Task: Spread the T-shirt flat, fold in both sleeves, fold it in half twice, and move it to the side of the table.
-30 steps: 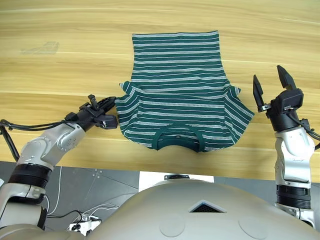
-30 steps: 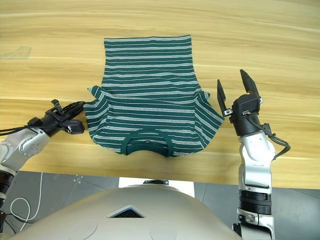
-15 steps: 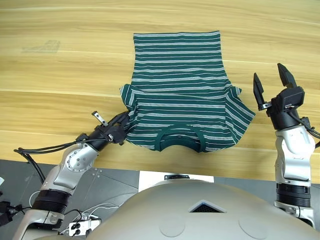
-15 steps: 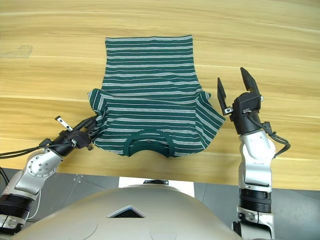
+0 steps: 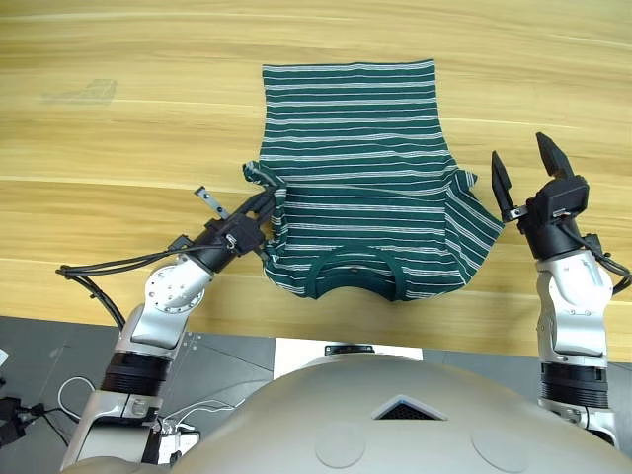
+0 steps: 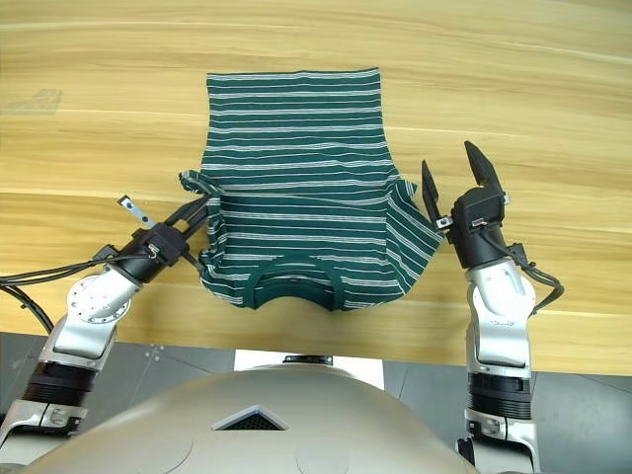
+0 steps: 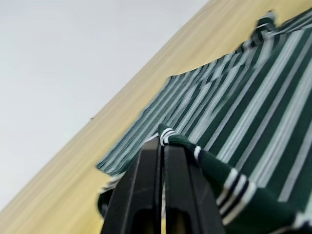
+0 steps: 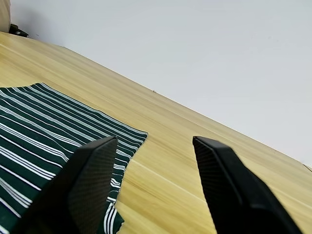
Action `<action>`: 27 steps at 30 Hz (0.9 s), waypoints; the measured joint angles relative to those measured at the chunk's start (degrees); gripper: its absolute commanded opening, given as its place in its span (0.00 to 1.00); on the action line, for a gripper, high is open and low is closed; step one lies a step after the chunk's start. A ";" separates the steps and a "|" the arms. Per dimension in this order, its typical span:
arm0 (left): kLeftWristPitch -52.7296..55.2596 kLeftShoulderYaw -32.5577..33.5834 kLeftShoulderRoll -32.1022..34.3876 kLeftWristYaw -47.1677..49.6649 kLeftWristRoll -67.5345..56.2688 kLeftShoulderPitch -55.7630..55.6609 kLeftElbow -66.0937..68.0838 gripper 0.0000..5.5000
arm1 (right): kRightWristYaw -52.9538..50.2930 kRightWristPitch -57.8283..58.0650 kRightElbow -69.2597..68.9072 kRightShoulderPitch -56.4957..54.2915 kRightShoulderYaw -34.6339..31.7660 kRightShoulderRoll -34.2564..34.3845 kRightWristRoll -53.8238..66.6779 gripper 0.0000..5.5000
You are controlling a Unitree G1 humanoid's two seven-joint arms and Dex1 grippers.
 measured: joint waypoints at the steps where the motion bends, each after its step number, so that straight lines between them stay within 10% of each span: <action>1: 0.10 -0.87 -0.03 -0.82 0.53 0.39 0.35 0.00 | -0.03 -0.02 0.00 0.15 0.19 0.21 -0.02 0.52; 16: 4.70 -3.17 -0.29 -6.03 3.22 1.66 3.03 0.37 | -0.05 -0.35 0.00 0.88 0.51 0.30 -0.04 0.52; 27: 3.30 0.74 -3.44 -10.19 -15.36 9.29 -8.21 0.38 | -1.87 -5.04 2.22 0.93 -1.58 -3.00 -7.04 0.52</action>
